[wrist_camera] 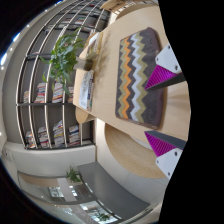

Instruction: Fold towel

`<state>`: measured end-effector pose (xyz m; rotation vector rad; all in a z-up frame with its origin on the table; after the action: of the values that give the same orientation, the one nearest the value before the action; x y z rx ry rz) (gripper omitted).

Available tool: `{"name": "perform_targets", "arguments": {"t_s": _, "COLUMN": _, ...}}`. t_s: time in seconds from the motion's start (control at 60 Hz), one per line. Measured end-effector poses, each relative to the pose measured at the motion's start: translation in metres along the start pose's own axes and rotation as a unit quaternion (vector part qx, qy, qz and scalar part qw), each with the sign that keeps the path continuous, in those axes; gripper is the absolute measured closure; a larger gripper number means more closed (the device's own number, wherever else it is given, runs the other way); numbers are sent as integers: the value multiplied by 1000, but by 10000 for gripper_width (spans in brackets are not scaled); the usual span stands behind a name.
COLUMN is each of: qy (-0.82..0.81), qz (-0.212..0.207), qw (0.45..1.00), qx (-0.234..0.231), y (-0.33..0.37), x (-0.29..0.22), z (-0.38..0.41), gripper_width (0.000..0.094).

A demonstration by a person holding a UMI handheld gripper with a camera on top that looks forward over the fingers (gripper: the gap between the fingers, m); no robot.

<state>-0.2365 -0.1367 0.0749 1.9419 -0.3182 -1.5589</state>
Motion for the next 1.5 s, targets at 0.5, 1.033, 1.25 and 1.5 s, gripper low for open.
{"name": "perform_targets", "arguments": {"t_s": 0.5, "qy": 69, "qz": 55, "qw": 992, "qx": 87, "y": -91, "x": -18, "z": -13, "gripper_width": 849}}
{"name": "perform_targets", "arguments": {"t_s": 1.033, "qy": 6, "qz": -3, "qw": 998, "qx": 66, "y": -3, "x": -64, "z": -205, "gripper_width": 872}}
{"name": "perform_targets", "arguments": {"t_s": 1.25, "qy": -3, "qz": 62, "qw": 997, "qx": 51, "y": -27, "x": 9, "z": -266, "gripper_width": 550}}
{"name": "perform_targets", "arguments": {"t_s": 1.5, "qy": -7, "qz": 49, "qw": 997, "qx": 65, "y": 15, "x": 14, "z": -270, "gripper_width": 231}}
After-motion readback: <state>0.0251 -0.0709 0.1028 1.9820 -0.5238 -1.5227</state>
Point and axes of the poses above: the point between the fingertips, and its own axes, seen from behind it with the camera up: z to the left, x down, y backward, against the way the camera looks, the point moved 6 cm from there along y, backward, against the way the camera looks, and after that the axes turned 10 degrees about y, right-handed, at the moved point
